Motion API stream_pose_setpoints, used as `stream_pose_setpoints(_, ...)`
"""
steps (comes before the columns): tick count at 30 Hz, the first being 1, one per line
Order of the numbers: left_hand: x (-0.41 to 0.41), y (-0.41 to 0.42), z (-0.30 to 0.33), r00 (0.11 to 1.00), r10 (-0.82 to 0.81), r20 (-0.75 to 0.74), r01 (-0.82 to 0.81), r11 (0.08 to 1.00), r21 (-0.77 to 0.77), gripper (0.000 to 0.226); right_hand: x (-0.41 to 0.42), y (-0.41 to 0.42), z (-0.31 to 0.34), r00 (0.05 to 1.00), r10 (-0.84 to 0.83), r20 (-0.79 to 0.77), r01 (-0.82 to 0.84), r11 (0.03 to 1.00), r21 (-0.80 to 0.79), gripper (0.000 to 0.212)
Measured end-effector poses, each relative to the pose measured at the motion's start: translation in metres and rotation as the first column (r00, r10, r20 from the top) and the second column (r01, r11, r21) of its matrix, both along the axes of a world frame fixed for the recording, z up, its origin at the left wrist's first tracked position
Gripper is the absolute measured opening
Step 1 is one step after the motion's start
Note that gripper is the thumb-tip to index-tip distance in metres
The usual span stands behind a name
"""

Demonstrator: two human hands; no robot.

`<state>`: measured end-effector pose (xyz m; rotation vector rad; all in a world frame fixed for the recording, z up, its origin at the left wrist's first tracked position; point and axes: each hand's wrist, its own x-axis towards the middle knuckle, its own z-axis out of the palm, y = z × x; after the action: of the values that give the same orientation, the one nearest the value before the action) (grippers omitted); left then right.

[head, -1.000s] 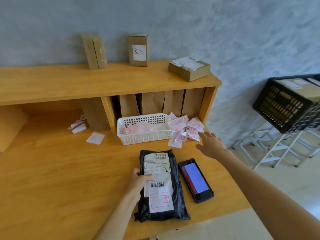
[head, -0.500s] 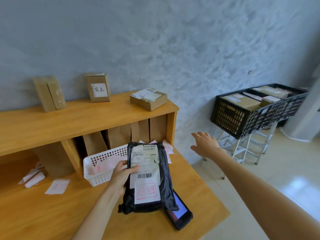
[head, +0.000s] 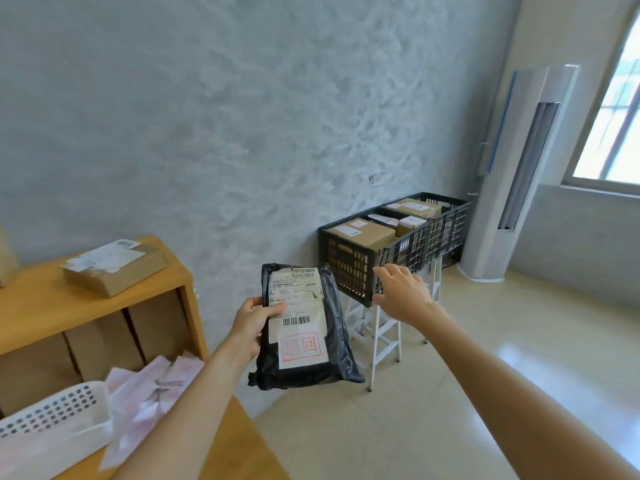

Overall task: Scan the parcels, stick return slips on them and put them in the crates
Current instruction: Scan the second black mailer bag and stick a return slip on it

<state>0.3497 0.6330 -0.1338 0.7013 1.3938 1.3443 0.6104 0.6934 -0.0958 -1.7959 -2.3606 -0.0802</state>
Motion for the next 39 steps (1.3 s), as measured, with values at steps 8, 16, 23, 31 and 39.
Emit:
stream_pose_setpoints(8, 0.163, 0.134, 0.026, 0.992, -0.118, 0.043, 0.116, 0.993, 0.036, 0.043, 0.158, 0.077, 0.023, 0.995, -0.099, 0.018, 0.097, 0.991, 0.094, 0.055)
stream_pose_setpoints(16, 0.256, 0.272, 0.024, 0.979, -0.192, 0.074, 0.189, 0.981, 0.04, 0.033, 0.252, 0.173, 0.009, 0.981, -0.19, 0.039, 0.185, 0.977, 0.107, 0.051)
stream_pose_setpoints(23, 0.33, 0.437, 0.012, 0.953, -0.28, 0.115, 0.281, 0.96, 0.009, 0.02, 0.324, 0.306, 0.012, 0.957, -0.28, 0.079, 0.272, 0.957, 0.097, 0.058)
stream_pose_setpoints(31, 0.415, 0.623, 0.05, 0.908, -0.396, 0.137, 0.39, 0.918, 0.073, 0.022, 0.401, 0.463, 0.066, 0.922, -0.387, 0.027, 0.374, 0.904, 0.206, 0.055)
stream_pose_setpoints(39, 0.485, 0.765, 0.023, 0.909, -0.396, 0.128, 0.396, 0.918, 0.026, 0.03, 0.475, 0.607, 0.034, 0.914, -0.4, 0.073, 0.39, 0.913, 0.123, 0.054)
